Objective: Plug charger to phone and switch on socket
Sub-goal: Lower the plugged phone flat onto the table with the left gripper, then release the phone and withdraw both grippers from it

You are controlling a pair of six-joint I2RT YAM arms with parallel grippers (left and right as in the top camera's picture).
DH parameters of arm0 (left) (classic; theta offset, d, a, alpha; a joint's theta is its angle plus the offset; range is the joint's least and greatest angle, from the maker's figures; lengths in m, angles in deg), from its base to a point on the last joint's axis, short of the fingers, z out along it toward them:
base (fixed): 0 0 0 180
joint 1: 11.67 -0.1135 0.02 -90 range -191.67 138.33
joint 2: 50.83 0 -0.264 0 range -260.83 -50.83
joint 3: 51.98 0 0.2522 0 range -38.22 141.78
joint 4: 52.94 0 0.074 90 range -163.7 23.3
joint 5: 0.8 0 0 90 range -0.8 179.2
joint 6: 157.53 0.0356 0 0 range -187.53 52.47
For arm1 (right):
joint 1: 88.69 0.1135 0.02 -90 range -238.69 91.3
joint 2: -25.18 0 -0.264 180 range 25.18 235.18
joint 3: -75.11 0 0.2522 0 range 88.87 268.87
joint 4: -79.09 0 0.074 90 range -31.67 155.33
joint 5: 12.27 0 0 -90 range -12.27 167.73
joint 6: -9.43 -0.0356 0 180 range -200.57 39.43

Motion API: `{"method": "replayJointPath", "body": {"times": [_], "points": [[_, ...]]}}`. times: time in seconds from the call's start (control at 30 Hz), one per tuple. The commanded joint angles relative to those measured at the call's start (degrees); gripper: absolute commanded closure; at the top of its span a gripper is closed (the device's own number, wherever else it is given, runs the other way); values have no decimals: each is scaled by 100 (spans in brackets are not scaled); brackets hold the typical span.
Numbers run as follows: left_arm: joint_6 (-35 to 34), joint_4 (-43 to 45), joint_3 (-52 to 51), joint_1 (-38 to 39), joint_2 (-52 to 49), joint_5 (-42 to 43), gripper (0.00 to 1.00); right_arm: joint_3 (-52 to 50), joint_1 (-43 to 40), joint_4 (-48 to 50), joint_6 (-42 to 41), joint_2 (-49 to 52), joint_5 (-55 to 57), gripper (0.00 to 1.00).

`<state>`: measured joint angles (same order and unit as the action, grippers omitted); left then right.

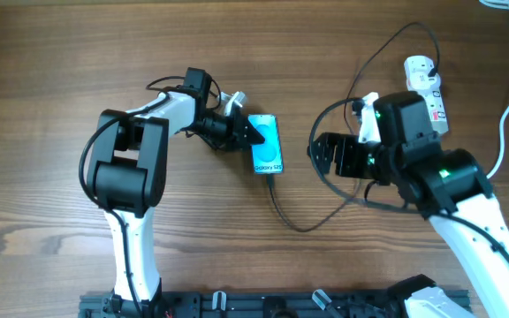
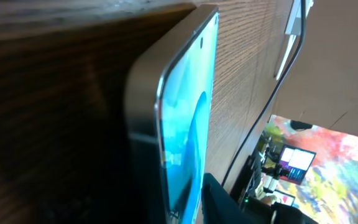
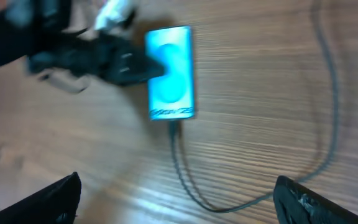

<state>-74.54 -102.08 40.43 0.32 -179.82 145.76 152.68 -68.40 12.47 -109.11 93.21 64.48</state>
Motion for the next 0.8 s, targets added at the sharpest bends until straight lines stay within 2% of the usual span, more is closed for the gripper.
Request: {"method": "replayJointPath", "body": {"times": [0.0,0.1,0.23,0.37,0.5,0.53,0.6,0.67,0.77], "points": [[-79,-162,-103,-260,-142,-977,74,109,-2,15,-796,291,625,1],[-236,-177,-103,-321,-142,-970,74,109,-2,15,-898,457,763,1],[-400,-168,-103,-310,-142,-949,75,98,-2,-79,-1613,516,1410,1],[-566,-87,-103,-310,-142,-951,75,98,-2,31,-2422,538,1541,1],[-1001,201,-103,-286,-142,-953,76,46,-2,55,-2406,570,1545,1],[-1005,214,-103,-282,-142,-955,76,-13,-2,72,-2398,590,1609,12],[-1305,190,-103,-310,-142,-1123,79,-181,-2,146,-2415,754,1801,43],[-1471,192,-101,-461,-140,-1213,84,-352,0,444,-2347,1106,1790,66],[-1482,103,-101,-678,-140,-1209,95,-422,0,859,-1956,1591,1722,88]]}}
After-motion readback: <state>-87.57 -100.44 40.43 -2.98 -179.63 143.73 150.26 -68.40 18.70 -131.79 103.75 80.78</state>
